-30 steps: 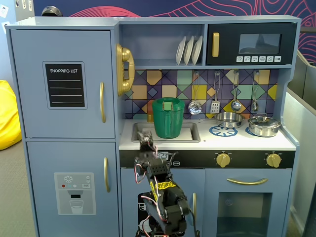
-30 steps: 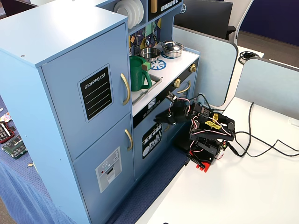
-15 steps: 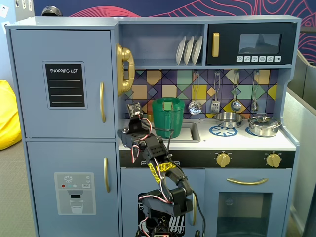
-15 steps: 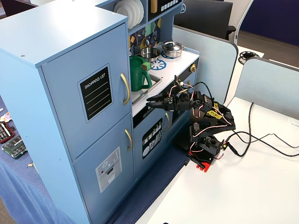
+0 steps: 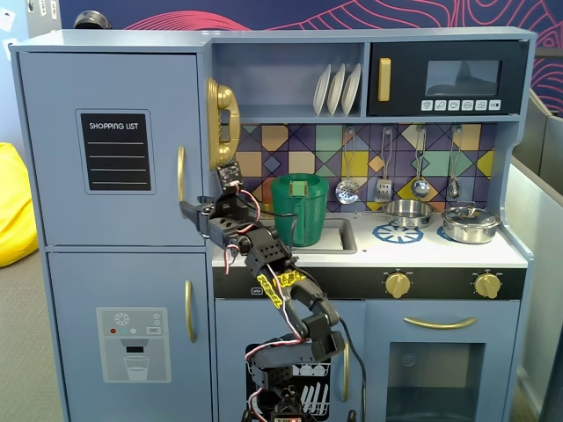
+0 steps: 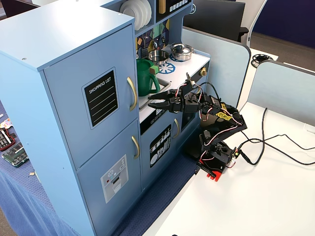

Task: Open the left cabinet door

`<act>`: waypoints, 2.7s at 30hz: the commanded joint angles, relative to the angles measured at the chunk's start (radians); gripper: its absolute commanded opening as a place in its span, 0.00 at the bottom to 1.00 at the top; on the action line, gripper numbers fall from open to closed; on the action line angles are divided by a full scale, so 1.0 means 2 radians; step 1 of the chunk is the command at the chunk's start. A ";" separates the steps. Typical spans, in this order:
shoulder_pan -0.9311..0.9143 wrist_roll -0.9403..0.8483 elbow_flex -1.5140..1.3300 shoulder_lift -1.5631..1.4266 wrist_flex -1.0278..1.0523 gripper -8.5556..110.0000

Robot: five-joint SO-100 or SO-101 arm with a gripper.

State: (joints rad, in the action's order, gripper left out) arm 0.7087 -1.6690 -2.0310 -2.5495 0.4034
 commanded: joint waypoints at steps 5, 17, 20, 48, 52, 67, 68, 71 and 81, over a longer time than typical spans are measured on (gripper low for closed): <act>-0.002 0.007 0.071 0.066 -0.058 0.17; -0.010 0.008 0.099 0.134 -0.108 0.18; 0.012 -0.008 0.104 0.140 -0.110 0.17; 0.062 -0.088 0.014 -0.082 0.062 0.15; 0.018 -0.062 0.013 -0.107 0.089 0.15; -0.055 -0.033 0.028 0.002 0.031 0.15; -0.046 -0.041 0.028 0.007 0.027 0.14; -0.010 -0.060 0.027 0.011 0.026 0.14; 0.133 -0.091 0.023 0.005 0.019 0.12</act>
State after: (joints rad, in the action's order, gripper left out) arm 0.9004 -1.8346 -2.0110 -2.5341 0.4817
